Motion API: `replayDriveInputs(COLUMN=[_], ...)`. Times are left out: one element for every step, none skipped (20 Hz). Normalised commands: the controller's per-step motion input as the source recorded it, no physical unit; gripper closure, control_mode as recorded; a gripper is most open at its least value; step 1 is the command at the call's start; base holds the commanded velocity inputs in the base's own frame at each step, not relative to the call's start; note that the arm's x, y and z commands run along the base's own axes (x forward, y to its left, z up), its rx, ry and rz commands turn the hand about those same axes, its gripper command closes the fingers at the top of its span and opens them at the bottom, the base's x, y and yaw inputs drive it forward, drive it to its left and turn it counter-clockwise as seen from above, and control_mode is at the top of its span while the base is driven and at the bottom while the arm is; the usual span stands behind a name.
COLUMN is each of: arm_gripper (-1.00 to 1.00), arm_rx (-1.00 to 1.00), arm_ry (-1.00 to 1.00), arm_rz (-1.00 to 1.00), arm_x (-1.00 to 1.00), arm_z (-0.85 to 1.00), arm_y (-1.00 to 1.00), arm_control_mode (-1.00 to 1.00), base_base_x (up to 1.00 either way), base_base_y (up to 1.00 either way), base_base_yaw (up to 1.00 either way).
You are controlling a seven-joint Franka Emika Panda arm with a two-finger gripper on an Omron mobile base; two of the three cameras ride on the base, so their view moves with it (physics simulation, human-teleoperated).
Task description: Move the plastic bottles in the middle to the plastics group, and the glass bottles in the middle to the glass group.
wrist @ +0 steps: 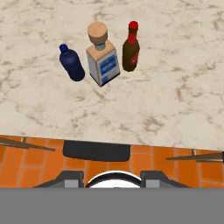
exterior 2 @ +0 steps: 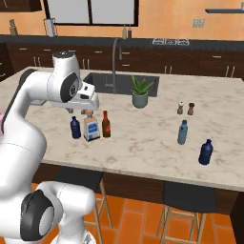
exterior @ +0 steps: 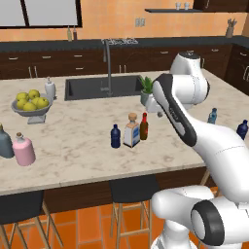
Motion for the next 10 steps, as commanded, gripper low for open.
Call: replayDriveInputs(arm_gripper=[-1.0, -1.0, -1.0, -1.0, -1.0, -1.0, -1.0, -1.0, -1.0, -1.0], arm_rx=[0.0, 0.0, 0.0, 0.0, 0.0, 0.0, 0.0, 0.0, 0.0, -0.01], arm_ry=[0.0, -0.08, -0.08, -0.06, -0.01, -0.01, 0.0, 0.0, 0.0, 0.0], arm_rz=[0.0, -0.03, -0.06, -0.08, -0.06, -0.08, -0.01, 0.0, 0.0, 0.0], arm_x=[0.02, 0.17, 0.23, 0.05, 0.04, 0.0, 0.09, 0.01, 0.19, 0.19], arm_z=[0.0, -0.09, -0.08, -0.02, 0.0, 0.0, 0.0, -0.05, -0.01, 0.0], arm_y=[0.0, 0.06, 0.11, 0.15, 0.06, 0.03, 0.0, 0.0, 0.0, 0.24], arm_control_mode=[-1.0, -1.0, -1.0, -1.0, -1.0, -1.0, -1.0, -1.0, -1.0, -1.0], base_base_x=[0.0, 0.0, 0.0, 0.0, 0.0, 0.0, 0.0, 0.0, 0.0, 0.0], base_base_y=[0.0, 0.0, 0.0, 0.0, 0.0, 0.0, 0.0, 0.0, 0.0, 0.0], base_base_yaw=[0.0, 0.0, 0.0, 0.0, 0.0, 0.0, 0.0, 0.0, 0.0, 0.0])
